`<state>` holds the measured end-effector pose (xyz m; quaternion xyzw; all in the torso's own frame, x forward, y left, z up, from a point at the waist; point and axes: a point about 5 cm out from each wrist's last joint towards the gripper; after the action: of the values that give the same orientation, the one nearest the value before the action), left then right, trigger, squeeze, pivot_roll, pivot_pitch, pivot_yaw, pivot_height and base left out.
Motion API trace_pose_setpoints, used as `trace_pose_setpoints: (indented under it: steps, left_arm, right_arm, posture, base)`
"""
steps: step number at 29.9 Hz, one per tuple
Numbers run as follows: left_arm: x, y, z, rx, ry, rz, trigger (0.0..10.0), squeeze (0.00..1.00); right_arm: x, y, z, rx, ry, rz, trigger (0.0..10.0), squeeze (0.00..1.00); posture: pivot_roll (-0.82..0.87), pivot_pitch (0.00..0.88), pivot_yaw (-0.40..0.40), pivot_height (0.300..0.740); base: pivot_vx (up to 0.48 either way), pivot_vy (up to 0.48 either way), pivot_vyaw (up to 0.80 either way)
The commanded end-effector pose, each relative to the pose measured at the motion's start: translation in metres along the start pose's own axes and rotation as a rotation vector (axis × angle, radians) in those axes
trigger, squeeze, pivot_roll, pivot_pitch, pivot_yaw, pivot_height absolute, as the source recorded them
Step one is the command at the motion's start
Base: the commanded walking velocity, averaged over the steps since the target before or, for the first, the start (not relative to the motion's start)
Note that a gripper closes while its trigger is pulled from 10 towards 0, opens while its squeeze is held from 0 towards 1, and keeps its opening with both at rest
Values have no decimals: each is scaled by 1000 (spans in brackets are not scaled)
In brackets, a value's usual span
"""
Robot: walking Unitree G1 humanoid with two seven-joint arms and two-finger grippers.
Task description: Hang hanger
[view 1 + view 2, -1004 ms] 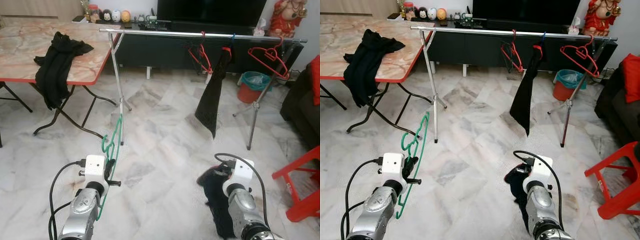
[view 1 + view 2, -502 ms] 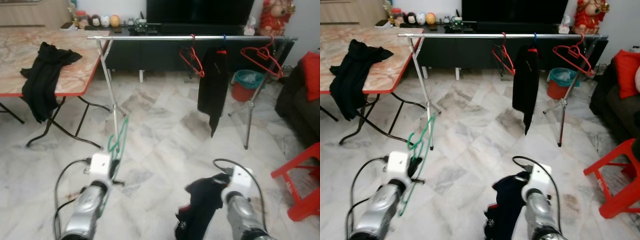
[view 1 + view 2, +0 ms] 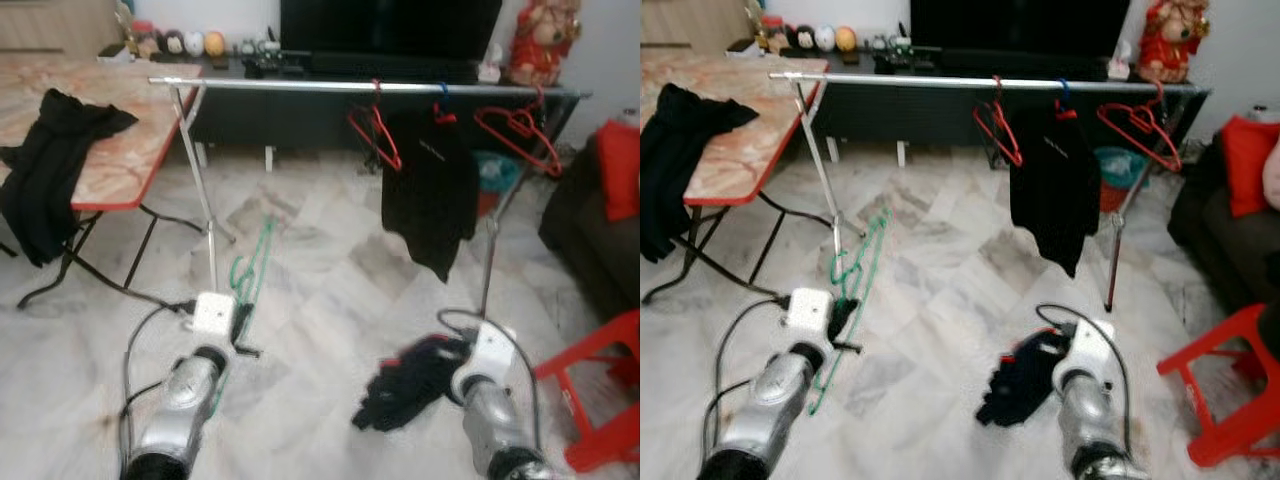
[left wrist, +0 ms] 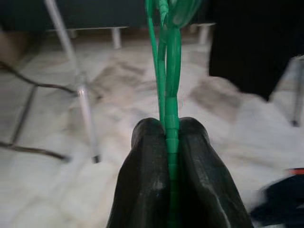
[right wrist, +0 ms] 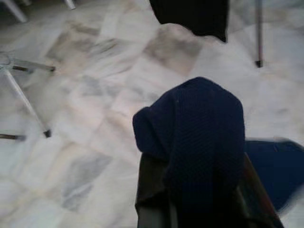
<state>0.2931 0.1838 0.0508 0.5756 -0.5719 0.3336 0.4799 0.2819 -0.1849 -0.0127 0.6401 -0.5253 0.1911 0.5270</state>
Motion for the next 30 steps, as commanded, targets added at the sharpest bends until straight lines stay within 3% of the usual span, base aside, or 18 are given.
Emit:
trace_pose_setpoints:
  steps: [1, 7, 10, 24, 30]
  left_arm:
    - [5, -4, 11, -28, 6, 15, 10000, 0]
    - [8, -6, 12, -30, 6, 19, 10000, 0]
    - [9, -6, 11, -24, 9, 21, 10000, 0]
    - [12, -10, 4, 11, 31, 18, 10000, 0]
    - [12, -10, 4, 9, 29, 18, 10000, 0]
  right_arm:
    - [11, -1, 8, -4, 18, 27, 10000, 0]
    - [12, -2, 5, 14, 32, 29, 10000, 0]
    - [11, -2, 4, 13, -11, 24, 10000, 0]
    - [8, -3, -7, 94, 42, -3, 10000, 0]
    - [5, -2, -11, 130, 64, -10, 10000, 0]
  posture:
    - [29, 0, -65, 740]
    - [27, 0, -64, 740]
    - [27, 0, -63, 740]
    - [22, 0, -64, 740]
    - [23, 0, -65, 740]
  base:
    - [322, 0, 0]
    - [329, 0, 0]
    - [336, 0, 0]
    - [357, 0, 0]
    - [372, 0, 677]
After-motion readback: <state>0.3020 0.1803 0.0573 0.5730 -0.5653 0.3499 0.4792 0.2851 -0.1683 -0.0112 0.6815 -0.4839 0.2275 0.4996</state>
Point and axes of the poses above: a point about 5 cm out from each wrist's last joint towards the gripper, its own y axis pointing back from the gripper into the wrist, its own x axis along the axis of the wrist's last joint, z = x × y, and after that the axes turned 14 degrees about -y, right-handed
